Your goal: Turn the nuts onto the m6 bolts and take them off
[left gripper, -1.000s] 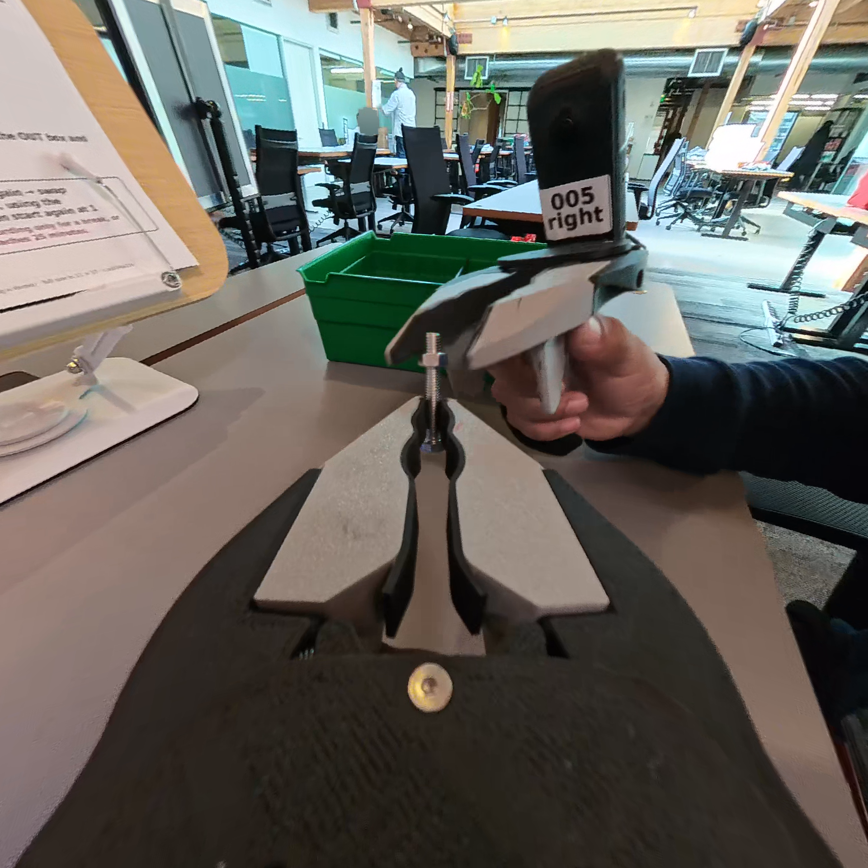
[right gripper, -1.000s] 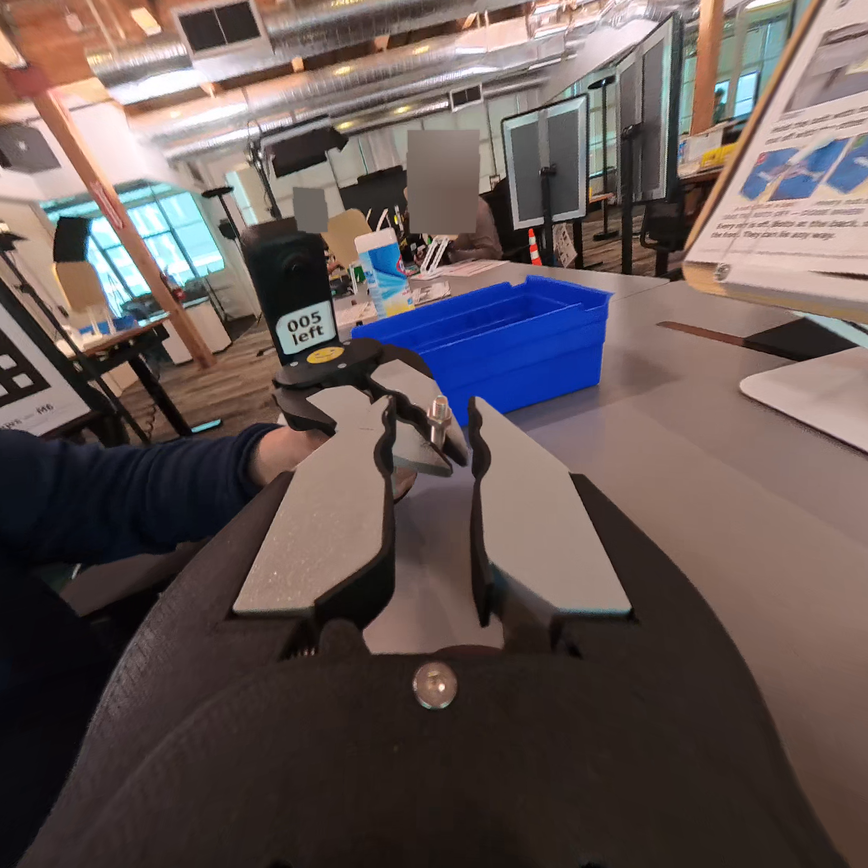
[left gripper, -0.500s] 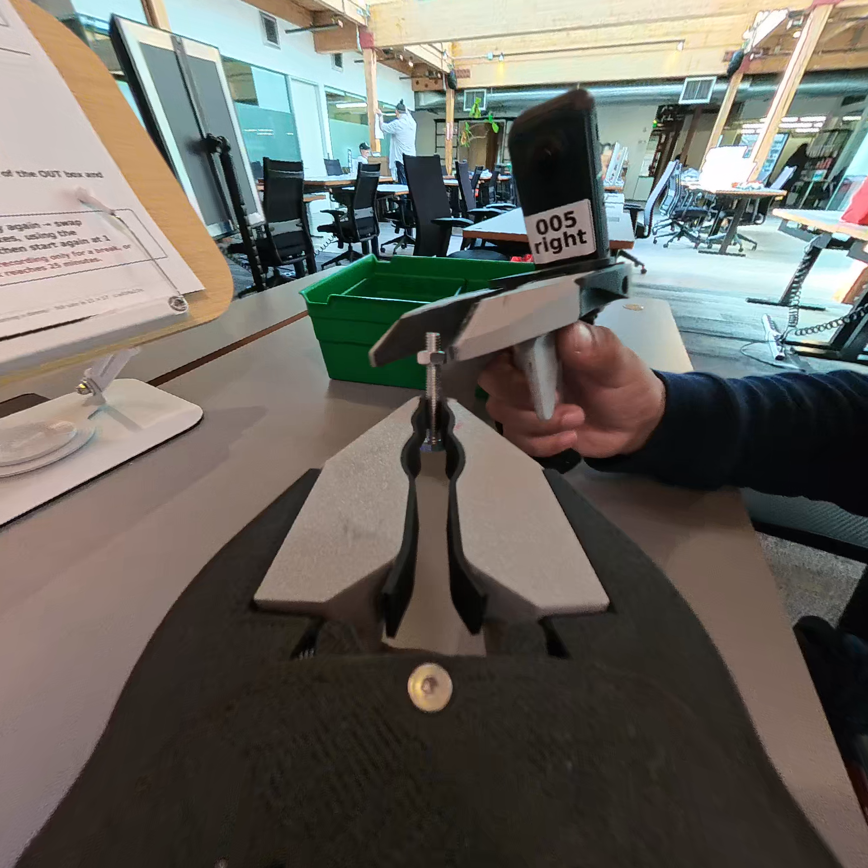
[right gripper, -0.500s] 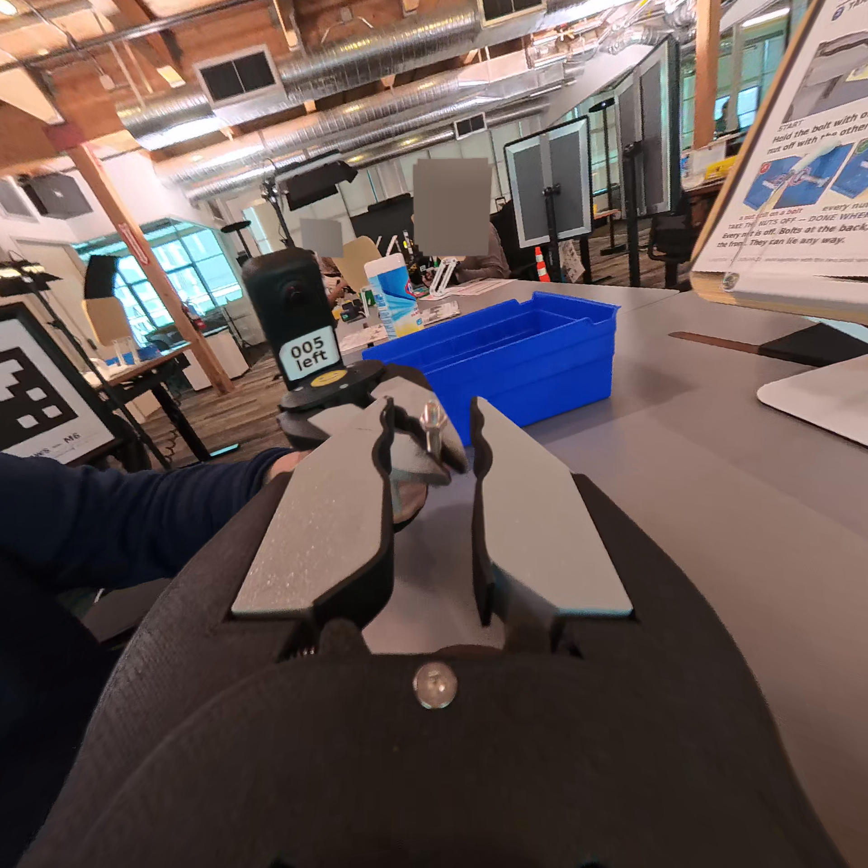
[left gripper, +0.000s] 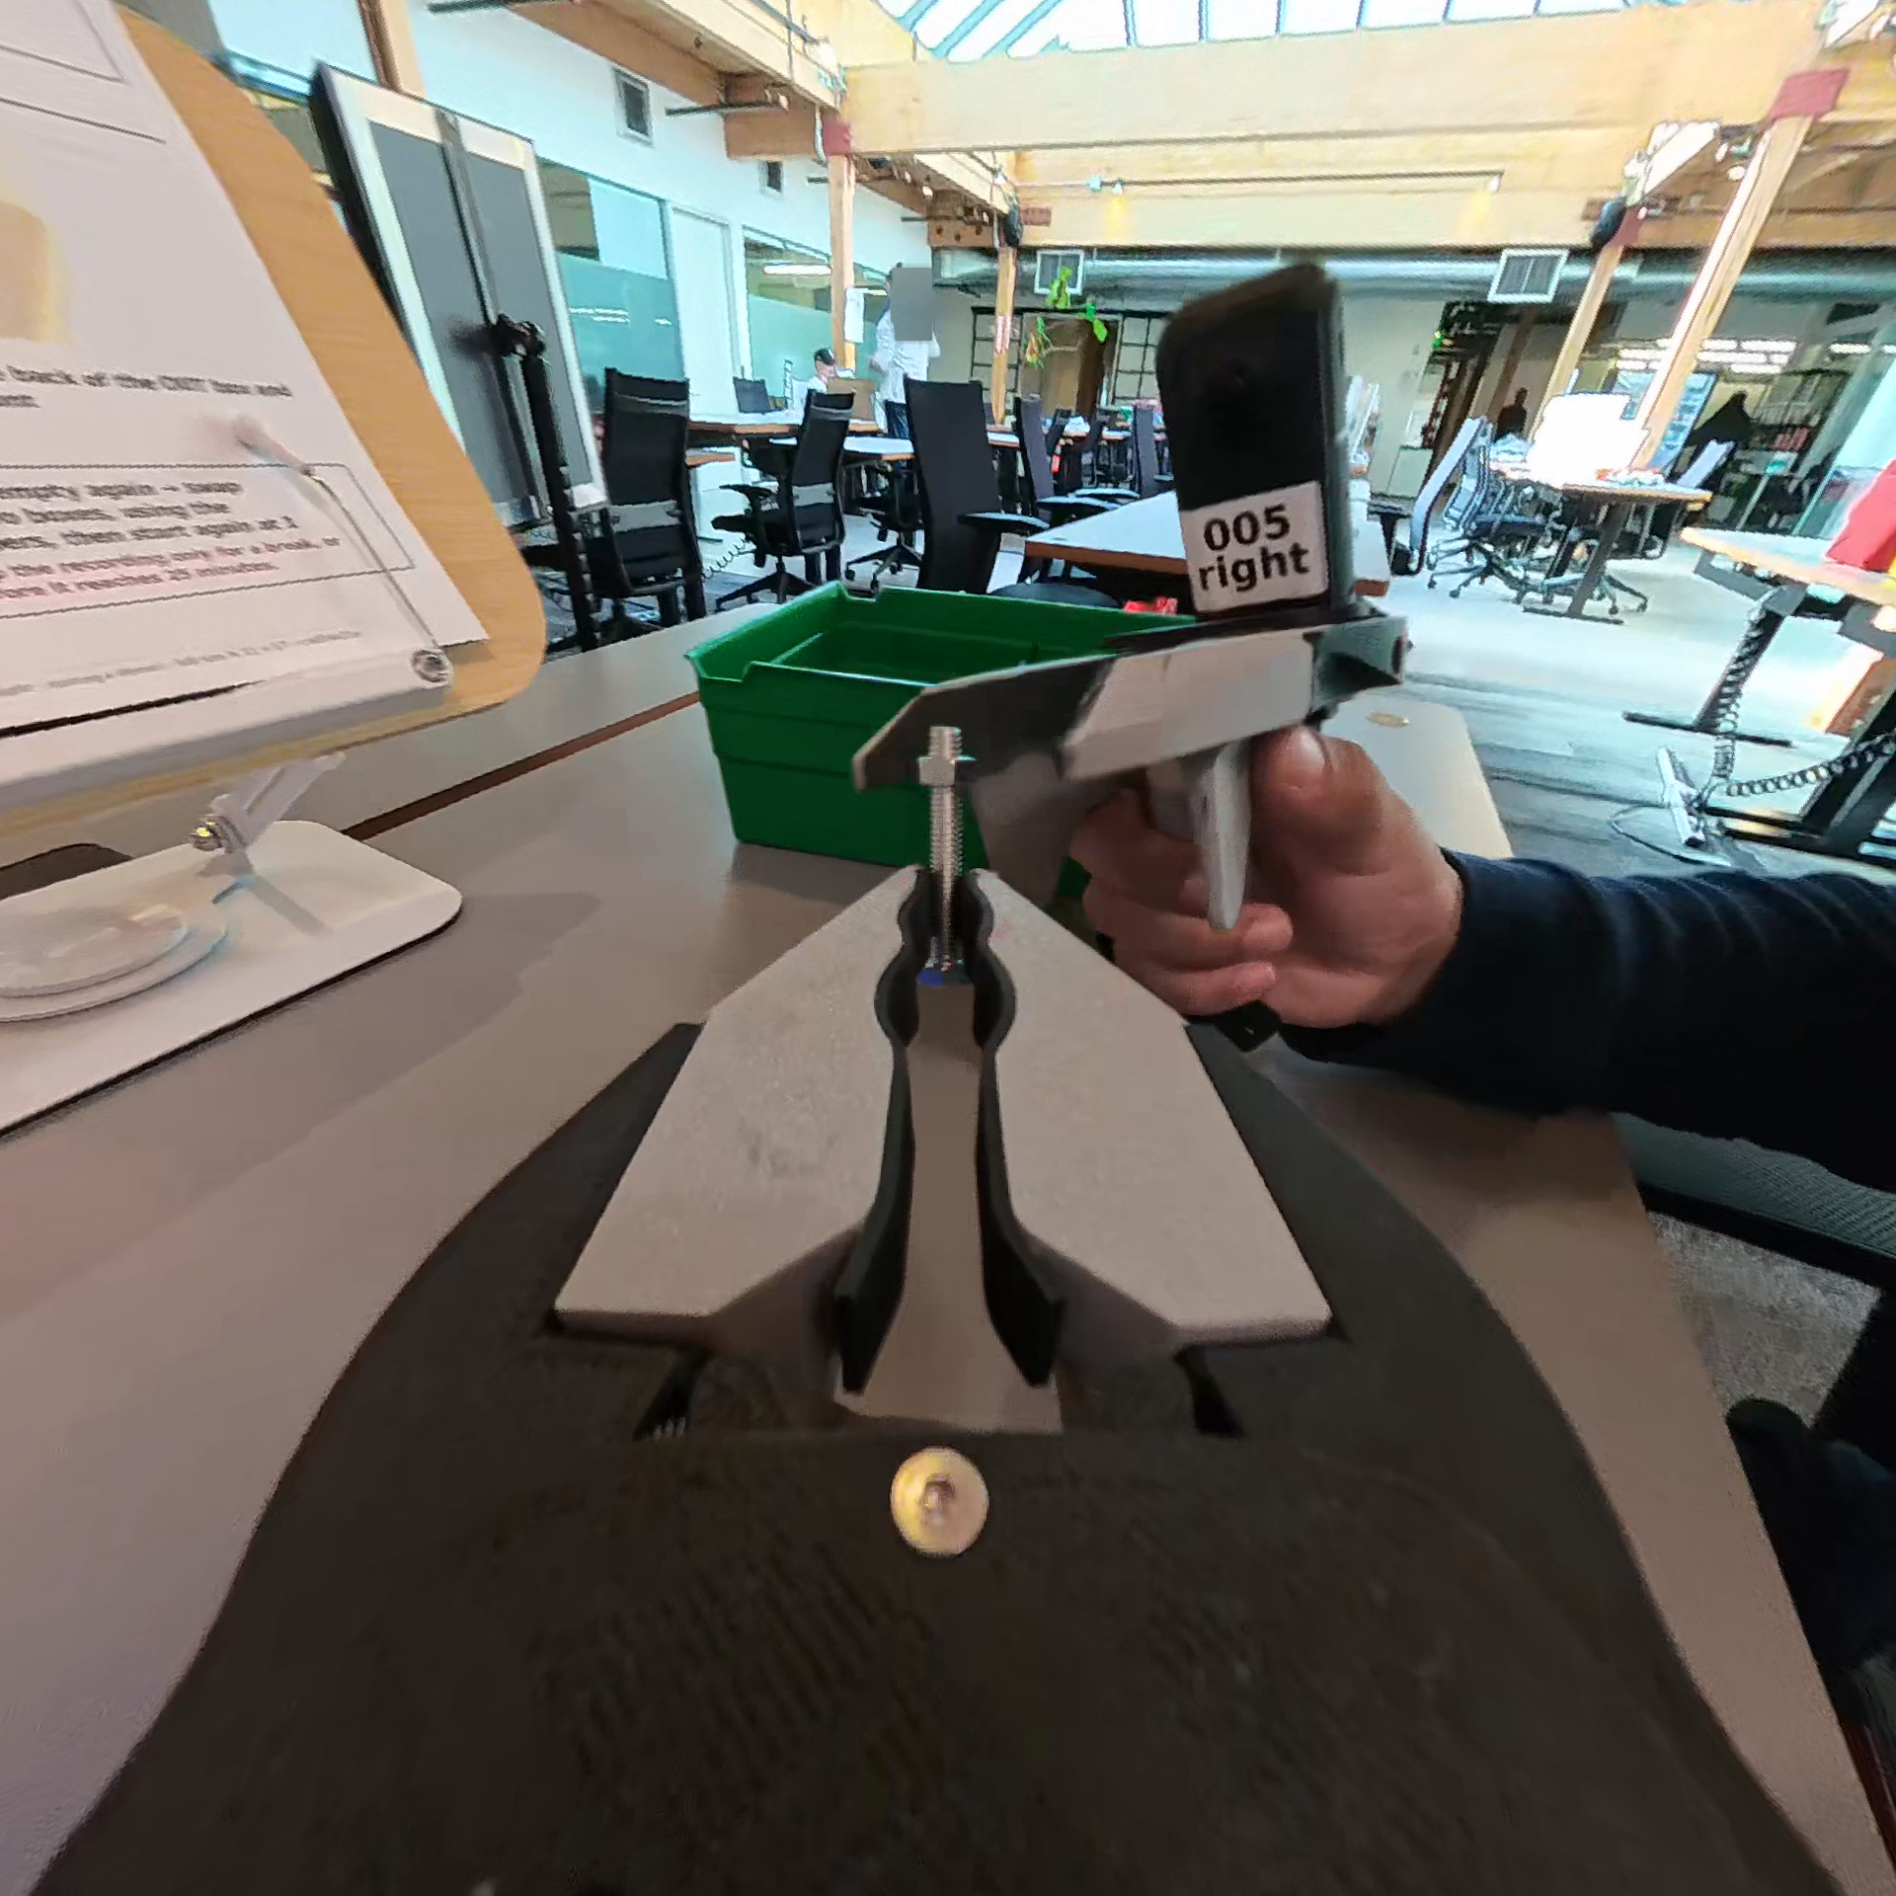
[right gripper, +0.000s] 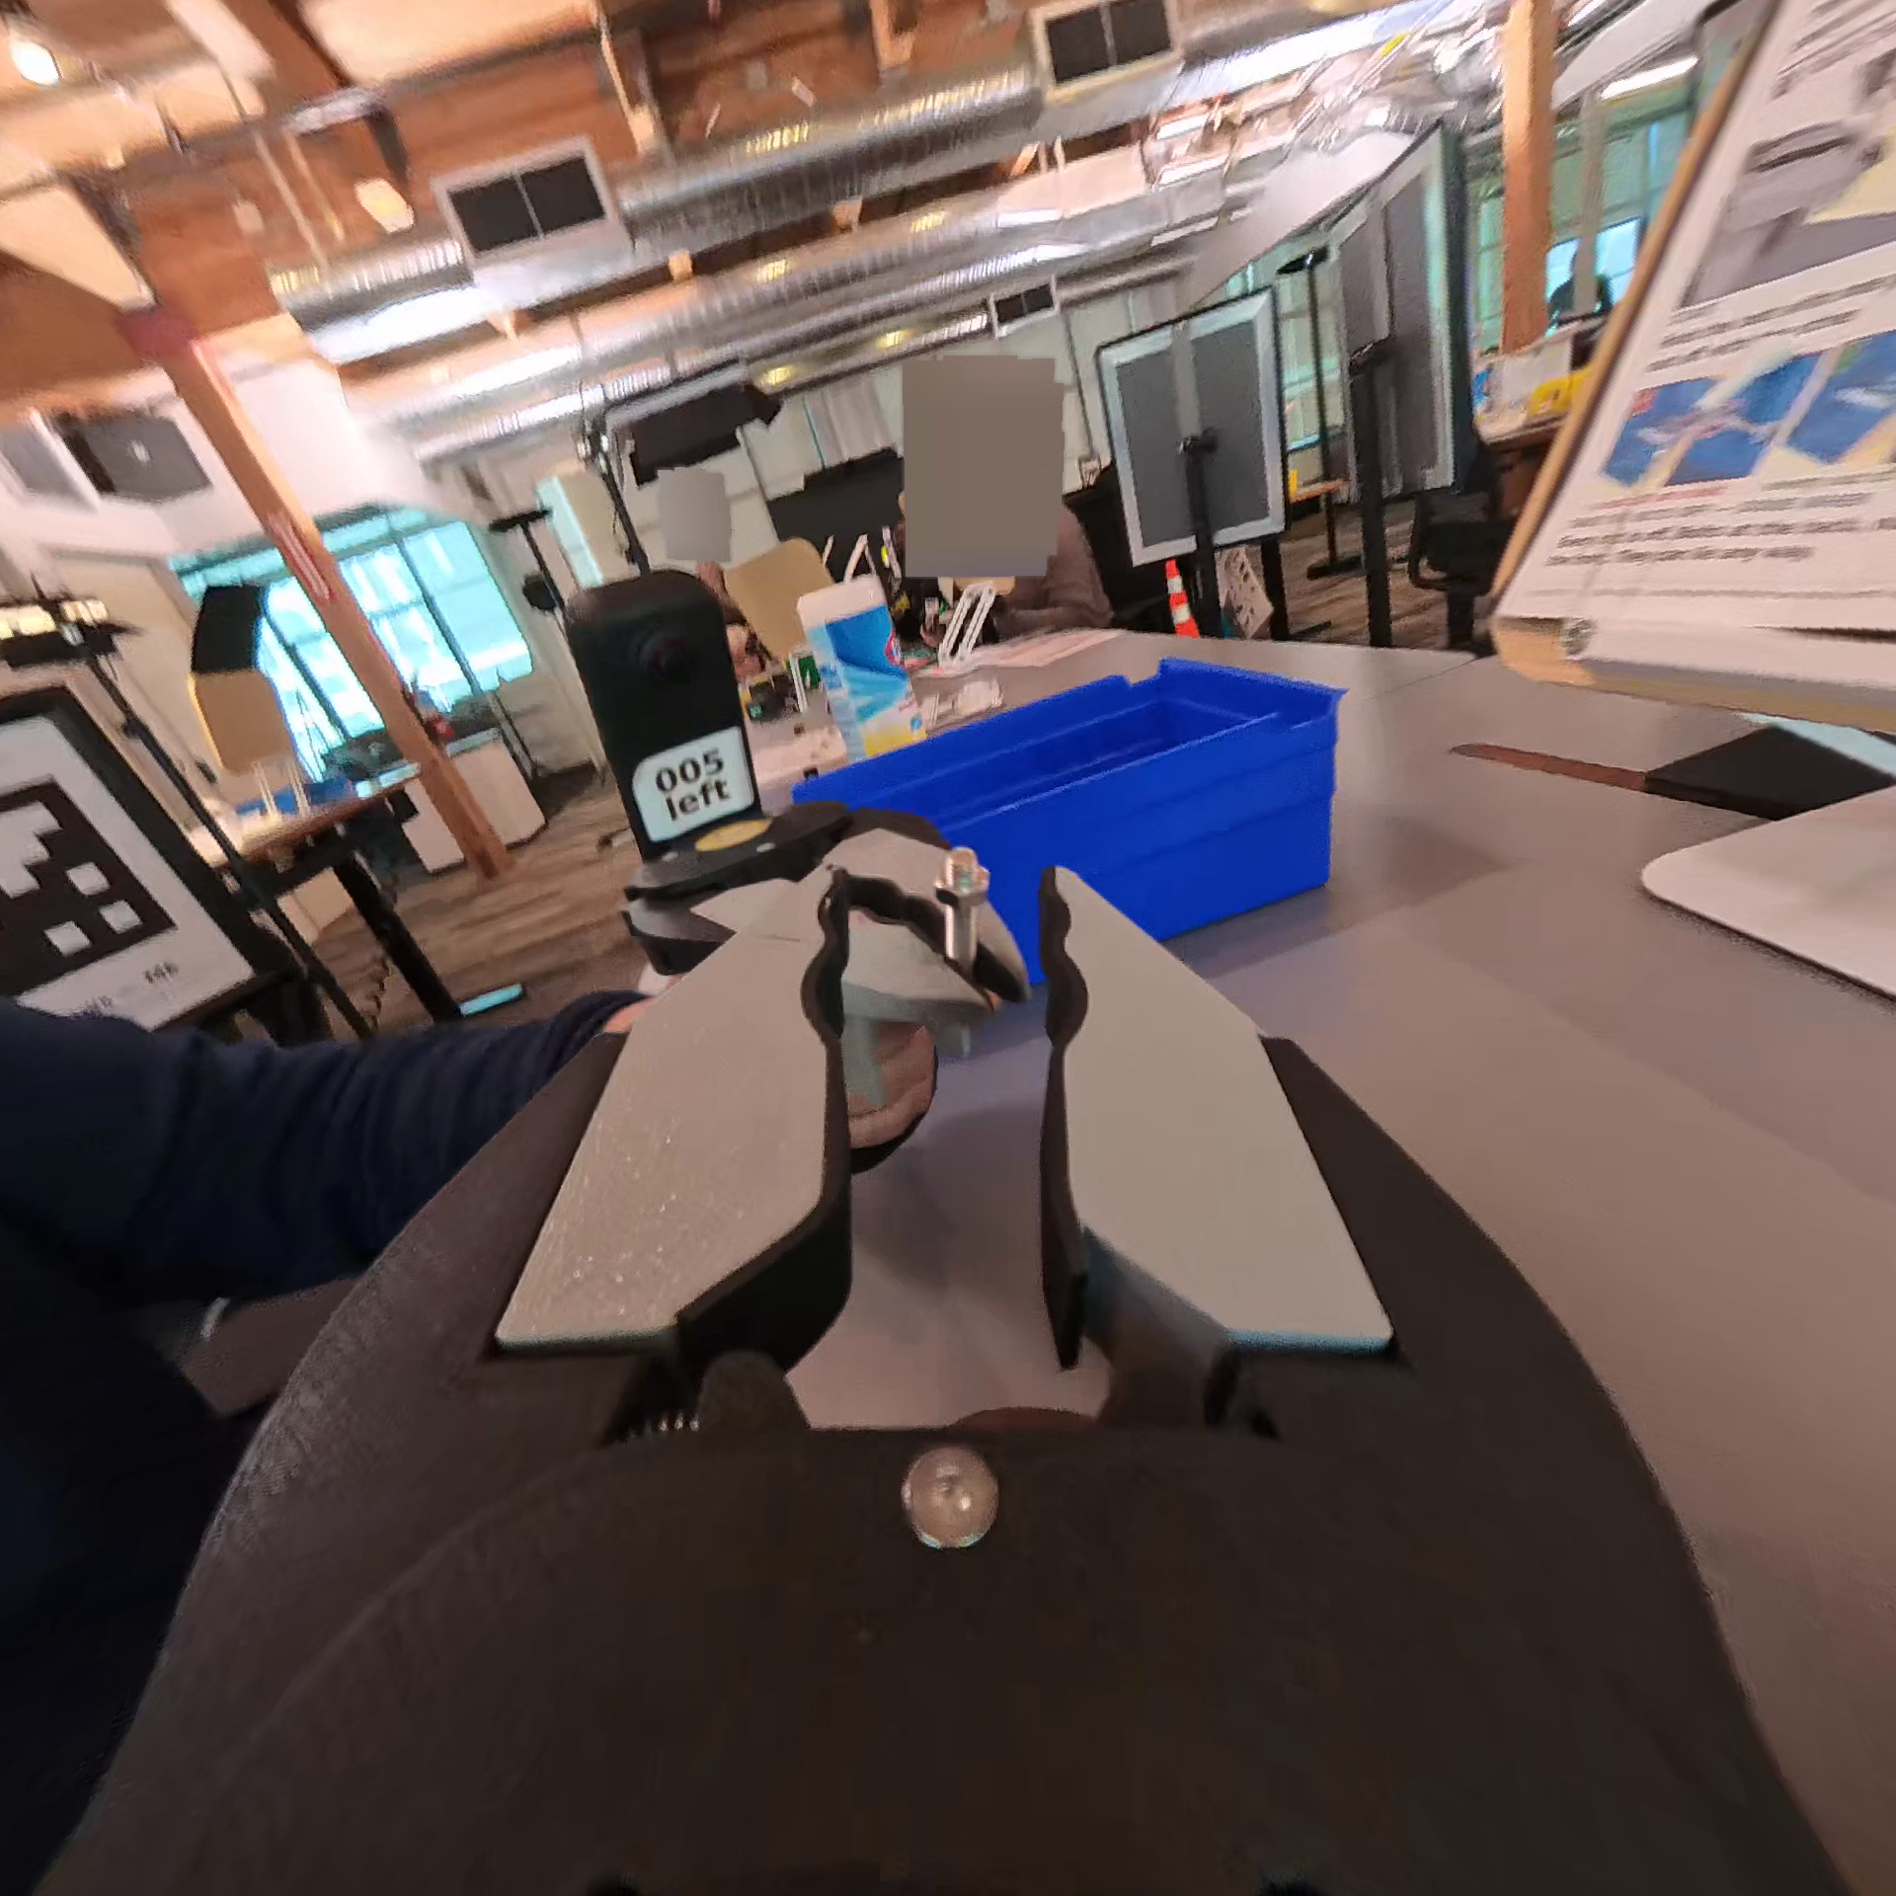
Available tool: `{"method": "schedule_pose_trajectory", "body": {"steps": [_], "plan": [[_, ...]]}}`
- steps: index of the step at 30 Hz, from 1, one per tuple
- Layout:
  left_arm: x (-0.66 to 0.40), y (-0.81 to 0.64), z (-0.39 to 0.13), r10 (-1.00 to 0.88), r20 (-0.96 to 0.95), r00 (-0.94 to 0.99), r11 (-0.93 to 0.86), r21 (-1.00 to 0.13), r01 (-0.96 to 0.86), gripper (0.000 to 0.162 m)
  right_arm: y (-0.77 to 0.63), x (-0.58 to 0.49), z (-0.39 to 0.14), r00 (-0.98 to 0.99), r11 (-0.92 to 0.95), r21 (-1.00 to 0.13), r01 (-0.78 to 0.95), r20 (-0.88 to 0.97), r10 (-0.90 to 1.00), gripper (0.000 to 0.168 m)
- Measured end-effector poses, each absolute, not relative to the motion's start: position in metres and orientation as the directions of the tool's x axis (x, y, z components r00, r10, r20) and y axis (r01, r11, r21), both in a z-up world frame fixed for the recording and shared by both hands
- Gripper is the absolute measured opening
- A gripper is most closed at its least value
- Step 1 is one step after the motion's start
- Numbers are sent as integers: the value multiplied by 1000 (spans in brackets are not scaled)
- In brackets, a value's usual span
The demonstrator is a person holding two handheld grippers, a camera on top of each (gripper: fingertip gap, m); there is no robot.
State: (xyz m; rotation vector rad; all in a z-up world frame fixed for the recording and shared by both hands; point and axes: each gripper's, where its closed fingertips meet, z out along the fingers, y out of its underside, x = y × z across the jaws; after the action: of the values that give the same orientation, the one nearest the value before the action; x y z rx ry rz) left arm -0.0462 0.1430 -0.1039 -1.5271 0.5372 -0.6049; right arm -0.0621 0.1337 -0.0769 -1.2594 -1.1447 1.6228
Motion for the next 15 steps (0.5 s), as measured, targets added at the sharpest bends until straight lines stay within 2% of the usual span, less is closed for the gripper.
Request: {"method": "schedule_pose_trajectory", "body": {"steps": [4, 7, 8, 10, 15], "plan": [[-33, 140, -107, -678, 10, 735, -25, -1000, -10, 3, 132, -71, -84, -181, -286, -958, -22, -277, 944, 27], [-47, 141, -96, -654, 46, 755, -8, -999, 54, 3, 148, -63, -87, -165, -356, -934, -30, -347, 923, 33], [-52, 141, -92, -658, 70, 749, -8, -996, 86, 3, 157, -60, -89, -142, -384, -923, -37, -375, 916, 25], [-62, 143, -91, -640, 88, 763, -16, -995, 101, 3, 166, -54, -84, -142, -408, -910, -72, -395, 908, 25], [-58, 147, -99, -631, 80, 772, -36, -997, 74, 3, 143, -58, -75, -194, -328, -941, -76, -309, 931, 27]]}}
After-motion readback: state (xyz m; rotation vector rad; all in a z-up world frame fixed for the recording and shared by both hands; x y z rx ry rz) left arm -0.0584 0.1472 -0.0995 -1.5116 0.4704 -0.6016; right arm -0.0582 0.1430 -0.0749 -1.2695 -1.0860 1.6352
